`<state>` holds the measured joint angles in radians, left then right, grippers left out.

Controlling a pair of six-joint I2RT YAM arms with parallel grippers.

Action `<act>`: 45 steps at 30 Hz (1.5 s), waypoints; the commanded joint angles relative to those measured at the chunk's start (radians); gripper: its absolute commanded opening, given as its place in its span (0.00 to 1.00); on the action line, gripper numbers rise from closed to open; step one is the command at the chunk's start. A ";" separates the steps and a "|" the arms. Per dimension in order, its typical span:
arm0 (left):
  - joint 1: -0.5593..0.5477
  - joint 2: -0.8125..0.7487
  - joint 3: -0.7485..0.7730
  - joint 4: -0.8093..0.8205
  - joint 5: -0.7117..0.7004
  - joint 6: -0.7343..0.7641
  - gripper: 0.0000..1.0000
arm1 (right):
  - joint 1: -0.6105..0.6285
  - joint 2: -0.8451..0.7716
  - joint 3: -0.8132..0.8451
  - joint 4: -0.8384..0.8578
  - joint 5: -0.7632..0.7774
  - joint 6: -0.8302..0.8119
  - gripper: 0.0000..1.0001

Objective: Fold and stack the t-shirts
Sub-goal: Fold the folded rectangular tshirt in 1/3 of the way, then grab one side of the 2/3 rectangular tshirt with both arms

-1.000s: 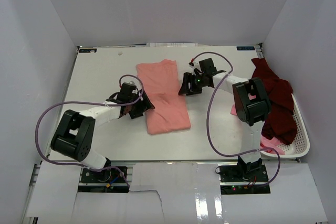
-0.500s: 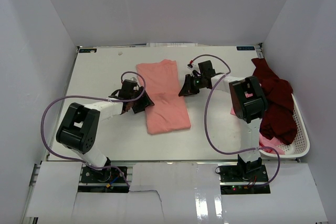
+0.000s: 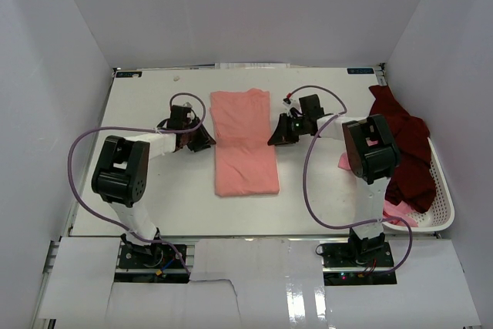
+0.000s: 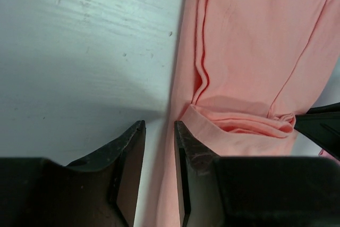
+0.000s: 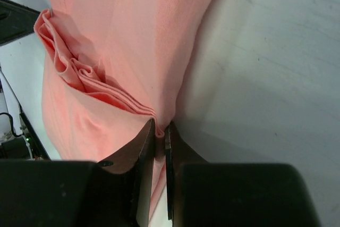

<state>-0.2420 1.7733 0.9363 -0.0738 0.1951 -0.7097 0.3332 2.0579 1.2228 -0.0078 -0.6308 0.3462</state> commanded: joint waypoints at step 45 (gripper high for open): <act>0.066 -0.489 -0.481 -0.072 0.236 -0.114 0.58 | 0.116 -0.538 -0.571 -0.092 0.079 0.128 0.74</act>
<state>-0.1669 1.3098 0.4824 -0.1719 0.4137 -0.8066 0.4305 1.5349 0.6876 -0.0994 -0.5503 0.4290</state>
